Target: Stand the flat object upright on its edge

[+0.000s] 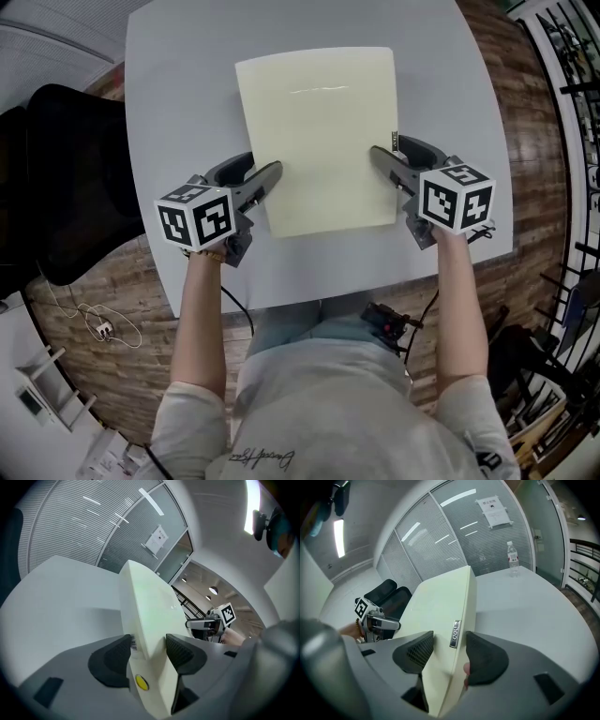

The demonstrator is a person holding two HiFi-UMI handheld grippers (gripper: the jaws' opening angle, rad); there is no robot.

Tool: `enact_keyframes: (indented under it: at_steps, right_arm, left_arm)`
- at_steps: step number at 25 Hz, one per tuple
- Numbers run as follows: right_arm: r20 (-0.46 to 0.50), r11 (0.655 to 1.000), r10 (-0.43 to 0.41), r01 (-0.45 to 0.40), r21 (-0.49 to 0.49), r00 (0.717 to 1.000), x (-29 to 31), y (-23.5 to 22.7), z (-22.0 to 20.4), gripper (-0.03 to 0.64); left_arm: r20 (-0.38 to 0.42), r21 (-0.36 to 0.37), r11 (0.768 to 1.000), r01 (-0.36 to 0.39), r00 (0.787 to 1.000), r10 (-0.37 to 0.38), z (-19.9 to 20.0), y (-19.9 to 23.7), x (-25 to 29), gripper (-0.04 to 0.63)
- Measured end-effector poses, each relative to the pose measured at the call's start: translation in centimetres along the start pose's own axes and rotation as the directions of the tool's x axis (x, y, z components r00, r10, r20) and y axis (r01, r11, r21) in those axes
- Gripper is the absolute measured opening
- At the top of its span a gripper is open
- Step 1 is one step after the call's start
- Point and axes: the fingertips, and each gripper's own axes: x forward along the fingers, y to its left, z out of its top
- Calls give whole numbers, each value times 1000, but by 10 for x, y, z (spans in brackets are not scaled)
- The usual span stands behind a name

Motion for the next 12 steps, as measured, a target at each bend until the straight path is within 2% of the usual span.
enact_keyframes:
  at_steps: [12]
  right_arm:
    - [66, 999, -7, 10, -47, 998, 1, -3, 27, 233]
  left_arm:
    - [43, 76, 997, -11, 999, 8, 29, -1, 1, 249]
